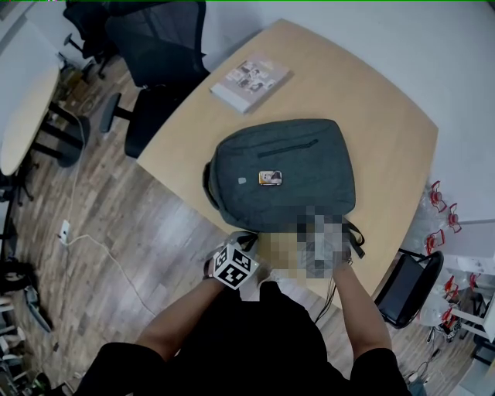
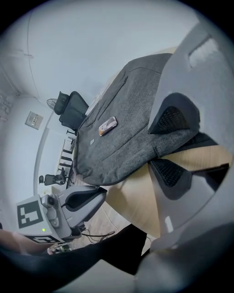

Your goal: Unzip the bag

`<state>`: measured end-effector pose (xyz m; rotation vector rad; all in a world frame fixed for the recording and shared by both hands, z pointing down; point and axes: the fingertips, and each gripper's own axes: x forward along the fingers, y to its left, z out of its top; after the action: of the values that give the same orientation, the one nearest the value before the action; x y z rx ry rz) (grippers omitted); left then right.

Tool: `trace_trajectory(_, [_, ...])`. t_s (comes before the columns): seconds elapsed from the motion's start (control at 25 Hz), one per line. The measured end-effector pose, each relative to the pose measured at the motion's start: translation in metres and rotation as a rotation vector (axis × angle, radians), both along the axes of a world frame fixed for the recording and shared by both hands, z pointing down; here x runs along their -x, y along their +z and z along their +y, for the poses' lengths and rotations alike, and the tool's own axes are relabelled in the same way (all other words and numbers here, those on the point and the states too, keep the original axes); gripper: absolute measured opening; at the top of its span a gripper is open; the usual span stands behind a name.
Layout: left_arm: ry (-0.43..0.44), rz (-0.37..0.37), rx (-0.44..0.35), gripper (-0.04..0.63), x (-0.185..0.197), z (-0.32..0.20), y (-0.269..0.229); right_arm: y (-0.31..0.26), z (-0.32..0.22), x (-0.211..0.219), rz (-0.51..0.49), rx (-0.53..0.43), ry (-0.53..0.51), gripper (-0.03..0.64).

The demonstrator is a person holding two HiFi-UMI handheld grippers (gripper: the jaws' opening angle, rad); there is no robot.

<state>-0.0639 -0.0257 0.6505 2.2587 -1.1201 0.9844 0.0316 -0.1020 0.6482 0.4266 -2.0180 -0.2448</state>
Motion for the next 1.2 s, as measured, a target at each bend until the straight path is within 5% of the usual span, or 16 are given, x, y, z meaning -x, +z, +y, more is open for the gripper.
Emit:
trace_trajectory(0.4, [-0.011, 0.045, -0.013, 0.029, -0.022, -0.005, -0.001, -0.004, 0.012, 0.019, -0.099, 0.042, 0.096, 0.170])
trace_trajectory(0.84, [-0.045, 0.052, -0.029, 0.032, -0.026, -0.003, 0.002, -0.006, 0.018, 0.017, -0.087, -0.022, 0.011, 0.184])
trace_trajectory(1.0, [-0.061, 0.033, -0.042, 0.054, -0.011, 0.007, -0.004, -0.019, 0.032, 0.020, -0.156, 0.018, -0.017, 0.287])
trace_trajectory(1.2, [-0.104, 0.022, -0.116, 0.067, 0.019, 0.011, -0.033, -0.056, 0.039, 0.015, -0.332, 0.024, 0.088, 0.274])
